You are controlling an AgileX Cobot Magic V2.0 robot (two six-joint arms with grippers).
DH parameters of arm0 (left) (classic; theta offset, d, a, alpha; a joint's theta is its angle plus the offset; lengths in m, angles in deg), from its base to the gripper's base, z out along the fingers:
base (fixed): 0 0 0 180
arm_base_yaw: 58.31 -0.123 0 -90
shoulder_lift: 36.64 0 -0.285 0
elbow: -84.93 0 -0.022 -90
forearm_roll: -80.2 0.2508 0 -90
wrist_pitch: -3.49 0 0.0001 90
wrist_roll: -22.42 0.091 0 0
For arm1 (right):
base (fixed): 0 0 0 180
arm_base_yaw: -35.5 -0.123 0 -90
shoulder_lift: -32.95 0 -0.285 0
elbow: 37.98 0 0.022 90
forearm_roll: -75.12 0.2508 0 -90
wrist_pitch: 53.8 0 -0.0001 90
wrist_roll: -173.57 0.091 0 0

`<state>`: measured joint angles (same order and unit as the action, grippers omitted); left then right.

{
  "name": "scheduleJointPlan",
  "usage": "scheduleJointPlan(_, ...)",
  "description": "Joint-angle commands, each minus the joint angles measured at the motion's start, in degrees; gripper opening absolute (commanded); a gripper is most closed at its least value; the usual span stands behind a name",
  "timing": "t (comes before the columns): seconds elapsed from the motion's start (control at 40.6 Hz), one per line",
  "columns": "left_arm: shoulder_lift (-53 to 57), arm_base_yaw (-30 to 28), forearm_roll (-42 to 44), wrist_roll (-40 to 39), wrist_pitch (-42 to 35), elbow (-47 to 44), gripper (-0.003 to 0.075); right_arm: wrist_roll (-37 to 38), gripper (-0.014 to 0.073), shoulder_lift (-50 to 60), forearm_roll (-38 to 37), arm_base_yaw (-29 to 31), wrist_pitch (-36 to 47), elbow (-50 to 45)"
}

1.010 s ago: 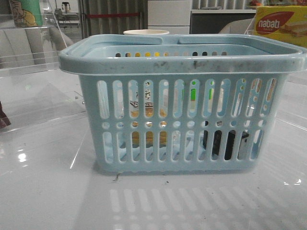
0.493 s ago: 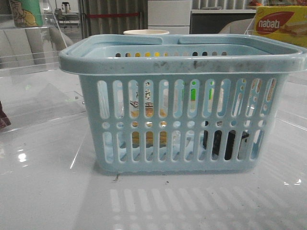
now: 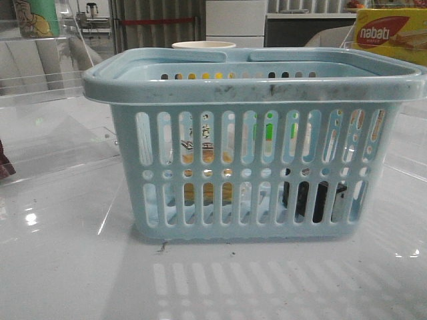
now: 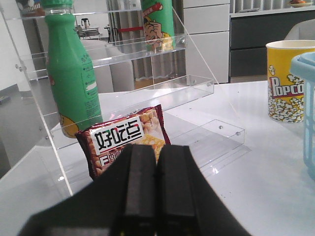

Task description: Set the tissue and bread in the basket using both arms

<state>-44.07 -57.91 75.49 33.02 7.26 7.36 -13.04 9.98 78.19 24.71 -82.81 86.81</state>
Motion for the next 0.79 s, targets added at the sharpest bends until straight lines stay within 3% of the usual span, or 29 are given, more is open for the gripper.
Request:
scheduleJointPlan(0.0, 1.0, 0.0, -0.6, -0.4, -5.2, -0.1, 0.0091, -0.3, 0.0055, 4.7, -0.7, 5.7, 15.2, -6.1)
scheduleJointPlan(0.123, 1.0, 0.0, -0.6, -0.4, -5.2, -0.1, 0.0091, -0.3, 0.0055, 10.6, -0.7, 10.5, 23.2, -15.4)
scheduleJointPlan(0.345, 1.0, 0.0, -0.6, -0.4, -5.2, -0.1, 0.0090, -0.3, 0.0055, 16.9, -0.7, 11.1, 30.0, -23.7)
scheduleJointPlan(0.764, 0.9, 0.0, -0.6, -0.4, -5.0, -0.1, 0.0091, -0.3, 0.0055, 16.8, -0.7, 11.1, 30.5, -23.8)
